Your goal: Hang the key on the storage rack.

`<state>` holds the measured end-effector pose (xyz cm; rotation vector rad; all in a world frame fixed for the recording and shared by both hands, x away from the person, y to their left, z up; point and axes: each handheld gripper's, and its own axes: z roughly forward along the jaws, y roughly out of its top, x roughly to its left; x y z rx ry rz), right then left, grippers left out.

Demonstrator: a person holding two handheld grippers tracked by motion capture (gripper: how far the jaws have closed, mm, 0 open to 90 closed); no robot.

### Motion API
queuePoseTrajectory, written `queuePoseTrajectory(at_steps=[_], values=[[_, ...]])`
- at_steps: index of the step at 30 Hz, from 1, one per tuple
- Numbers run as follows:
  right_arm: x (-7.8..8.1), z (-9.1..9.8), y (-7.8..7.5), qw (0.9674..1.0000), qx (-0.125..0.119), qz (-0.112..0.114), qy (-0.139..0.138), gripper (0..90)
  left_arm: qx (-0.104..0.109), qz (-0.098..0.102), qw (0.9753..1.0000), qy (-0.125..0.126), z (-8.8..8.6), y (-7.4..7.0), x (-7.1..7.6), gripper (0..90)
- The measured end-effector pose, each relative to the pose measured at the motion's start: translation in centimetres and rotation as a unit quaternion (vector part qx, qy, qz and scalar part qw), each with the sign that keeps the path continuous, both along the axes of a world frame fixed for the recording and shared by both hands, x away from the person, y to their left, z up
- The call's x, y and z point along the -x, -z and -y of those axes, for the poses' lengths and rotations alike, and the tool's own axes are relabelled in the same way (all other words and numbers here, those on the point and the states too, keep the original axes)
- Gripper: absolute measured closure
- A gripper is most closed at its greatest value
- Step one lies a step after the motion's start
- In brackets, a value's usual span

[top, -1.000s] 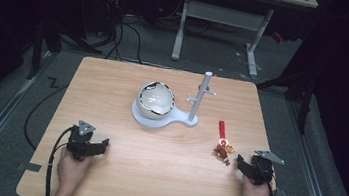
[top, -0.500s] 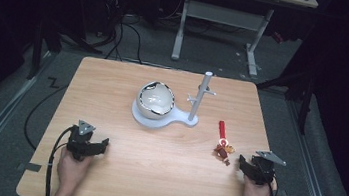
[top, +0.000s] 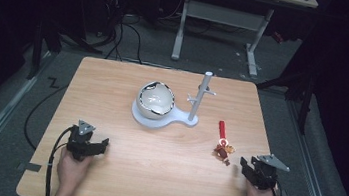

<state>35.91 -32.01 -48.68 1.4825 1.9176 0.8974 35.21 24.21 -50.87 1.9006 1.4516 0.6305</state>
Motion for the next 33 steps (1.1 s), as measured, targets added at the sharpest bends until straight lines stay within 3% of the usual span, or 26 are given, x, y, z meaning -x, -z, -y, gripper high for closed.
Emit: queuePoseTrajectory(at_steps=[8,20,33], values=[[1.2,-0.6,-0.3,0.9996,-0.003,0.007,-0.028,60.5,0.0,0.0,1.0,0.0,0.0,0.0,0.0,21.9],[1.5,-2.7,-0.4,0.9973,-0.005,0.006,-0.074,59.9,0.004,0.0,1.0,-0.002,-0.1,0.0,0.0,22.0],[-0.1,-5.2,-0.8,0.9945,-0.003,0.003,-0.105,57.5,0.005,0.0,1.0,-0.002,-0.1,0.0,-0.1,21.9]])
